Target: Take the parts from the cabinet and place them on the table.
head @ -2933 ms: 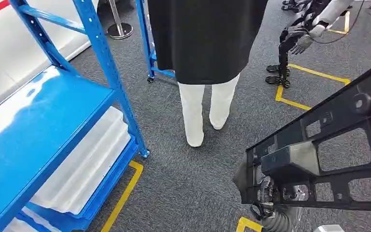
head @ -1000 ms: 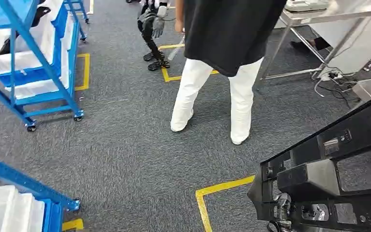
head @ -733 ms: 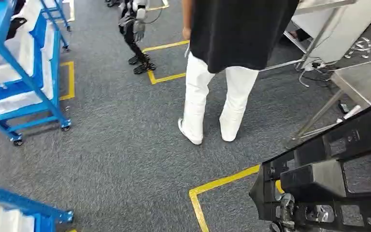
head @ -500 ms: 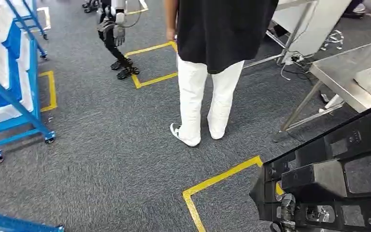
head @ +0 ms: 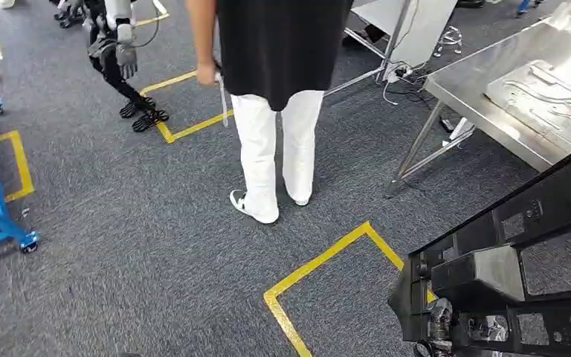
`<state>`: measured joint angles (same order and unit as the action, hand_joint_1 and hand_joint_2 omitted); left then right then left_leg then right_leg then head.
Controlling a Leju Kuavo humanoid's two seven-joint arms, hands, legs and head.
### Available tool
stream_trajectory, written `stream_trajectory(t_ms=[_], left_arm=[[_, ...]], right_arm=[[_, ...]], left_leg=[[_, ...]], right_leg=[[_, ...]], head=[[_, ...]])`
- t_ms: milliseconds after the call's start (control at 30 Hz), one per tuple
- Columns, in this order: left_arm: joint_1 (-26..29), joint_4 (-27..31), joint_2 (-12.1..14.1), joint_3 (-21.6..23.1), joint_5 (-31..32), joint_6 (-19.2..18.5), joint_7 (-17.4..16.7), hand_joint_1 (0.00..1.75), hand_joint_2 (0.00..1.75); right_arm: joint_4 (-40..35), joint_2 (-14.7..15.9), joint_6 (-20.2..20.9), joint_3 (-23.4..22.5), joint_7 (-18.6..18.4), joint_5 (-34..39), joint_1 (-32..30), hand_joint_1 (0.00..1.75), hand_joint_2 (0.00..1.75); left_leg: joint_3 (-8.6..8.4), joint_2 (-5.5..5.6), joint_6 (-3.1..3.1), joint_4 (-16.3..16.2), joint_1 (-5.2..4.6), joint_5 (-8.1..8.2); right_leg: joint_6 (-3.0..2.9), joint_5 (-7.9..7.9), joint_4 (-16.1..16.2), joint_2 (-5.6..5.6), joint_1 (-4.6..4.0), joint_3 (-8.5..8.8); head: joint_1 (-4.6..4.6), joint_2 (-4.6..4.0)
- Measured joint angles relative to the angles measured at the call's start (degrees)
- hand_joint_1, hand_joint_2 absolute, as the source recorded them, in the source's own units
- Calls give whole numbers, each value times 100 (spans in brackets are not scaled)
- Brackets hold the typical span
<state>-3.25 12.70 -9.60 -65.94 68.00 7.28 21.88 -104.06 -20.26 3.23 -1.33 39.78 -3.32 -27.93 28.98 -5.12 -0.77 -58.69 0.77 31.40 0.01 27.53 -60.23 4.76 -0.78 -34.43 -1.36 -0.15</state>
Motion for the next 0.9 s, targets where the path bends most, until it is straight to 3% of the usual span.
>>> stream_trajectory(t_ms=[100, 133, 167, 200, 233, 300, 333, 367, 400, 433, 467, 500, 600, 633, 667, 700, 733, 800, 833, 867, 900], left_arm=[[-14, 0, -2, 0, 0, -2, -7, 0, 0], [-35, 0, -4, 0, 0, -2, -7, 0, 0], [-40, 0, -2, 0, 2, -2, -4, 0, 0], [-44, 0, 2, 2, 2, -4, -2, 0, 0], [-43, 0, 2, 2, 2, -7, -2, 0, 0], [-5, 0, 2, 4, 4, -11, -9, 0, 0], [7, 0, 4, 4, 7, -11, -9, 0, 0], [18, 0, 7, 2, 20, -11, -15, 0, 0], [15, 0, 11, 2, 24, -9, -15, 0, 0], [8, 0, 13, 2, 31, -9, -15, 0, 0], [8, 0, 20, 2, 50, -9, -15, 0, 0], [10, 0, 17, 4, 63, -11, -22, 0, 0], [-2, 0, 20, 5, 85, -9, -26, 0, 0], [-4, 0, 11, 4, 94, -9, -26, 0, 0], [-11, 0, -13, 4, 114, -11, -26, 0, 0], [-10, 0, 4, 4, 118, -9, -26, 0, 0], [3, 0, 4, 4, 118, -7, -26, 0, 0], [27, 0, 9, 2, 116, -7, -31, 0, 0], [27, 0, 9, 2, 116, -7, -35, 0, 0], [24, 0, 9, 2, 118, -7, -35, 0, 0], [20, 0, 9, 2, 116, -7, -35, 0, 0]], right_arm=[[-4, 0, -13, 0, 2, -7, -20, 175, 175], [-9, -2, -13, 0, 7, -7, -32, 175, 175], [-13, -4, -13, -2, 9, -9, -40, 175, 175], [-13, -4, -7, 0, 13, -11, -22, 175, 175], [-11, -4, -7, 2, 11, -11, -3, 175, 175], [-11, -7, -77, 2, 9, -81, -12, 175, 175], [-11, -4, -116, 2, 7, -120, -13, 175, 175], [-11, -4, -181, 2, 7, -181, -14, 175, 175], [-11, -5, -240, 2, 7, -225, -14, 175, 175], [-11, -4, -306, 4, 7, -284, -14, 175, 175], [-11, -7, -365, 9, 7, -339, -15, 175, 175], [-15, -7, -413, 13, 7, -389, -8, 175, 175], [-15, -7, -487, 44, 9, -459, -23, 175, 175], [-15, -7, -509, 44, 7, -472, -39, 175, 175], [-17, -4, -527, 44, 7, -479, -52, 175, 175], [-26, -4, -535, 44, 11, -490, -55, 175, 175], [-35, -4, -538, 46, 11, -490, -37, 175, 175], [-33, -2, -533, 50, 7, -490, -34, 175, 175], [-33, -2, -533, 50, 7, -490, -42, 175, 175], [-33, -2, -535, 50, 4, -490, -46, 175, 175], [-33, -2, -535, 48, 4, -490, -48, 175, 175]], left_leg=[[-85, -171, 70, 59, 15, 23], [-170, -243, 122, 101, -20, 39], [-179, 1, 139, 28, 30, 118], [-46, 291, 130, -262, 32, 299], [172, 418, 130, -680, 36, 501], [644, 477, 167, -1508, 45, 782], [777, 478, 181, -1663, 45, 749], [784, 480, 190, -1538, 46, 549], [689, 495, 196, -1219, 54, 274], [473, 556, 199, -649, 71, -88], [323, 726, 202, -222, 96, -262], [286, 954, 197, -169, 79, -123], [279, 824, 79, -152, 47, -133], [261, 753, 25, -97, 86, -168], [238, 661, -18, -58, 112, -194], [218, 628, -50, -33, 113, -196], [211, 548, -61, -26, 103, -194], [207, 385, -79, -27, 76, -169], [199, 306, -77, -28, 74, -152], [179, 241, -70, -28, 76, -135], [147, 175, -61, -28, 76, -110]], right_leg=[[-57, 13, -11, -205, -22, -27], [-97, -10, 95, -290, -11, 31], [-118, -60, 190, -339, 54, 123], [-168, -75, 234, -383, 79, 158], [-185, -72, 236, -443, 87, 154], [-210, -55, 222, -592, 81, 156], [-210, -47, 202, -680, 81, 155], [-197, -29, 175, -775, 88, 159], [-175, -5, 143, -856, 99, 163], [-146, 35, 87, -939, 114, 171], [-112, 75, 26, -998, 123, 162], [-64, 108, -33, -1042, 94, 110], [26, 77, -21, -1211, 130, 50], [67, 68, -16, -1274, 122, 36], [71, 101, -60, -1171, 124, 39], [101, 229, -237, -864, 89, -38], [138, 446, -609, -658, 102, -232], [178, 789, -1461, -512, 144, -692], [190, 796, -1670, -502, 157, -823], [194, 669, -1600, -497, 164, -808], [190, 451, -1305, -475, 164, -670]], head=[[4, 0], [6, 0], [4, 0], [20, 0], [17, 0], [22, 0], [24, 0], [24, 0], [24, 0], [24, 0], [24, 0], [24, 0], [22, 0], [20, 0], [22, 0], [-9, 0], [-7, 0], [-7, 0], [-7, 0], [-9, 0], [-7, 0]])
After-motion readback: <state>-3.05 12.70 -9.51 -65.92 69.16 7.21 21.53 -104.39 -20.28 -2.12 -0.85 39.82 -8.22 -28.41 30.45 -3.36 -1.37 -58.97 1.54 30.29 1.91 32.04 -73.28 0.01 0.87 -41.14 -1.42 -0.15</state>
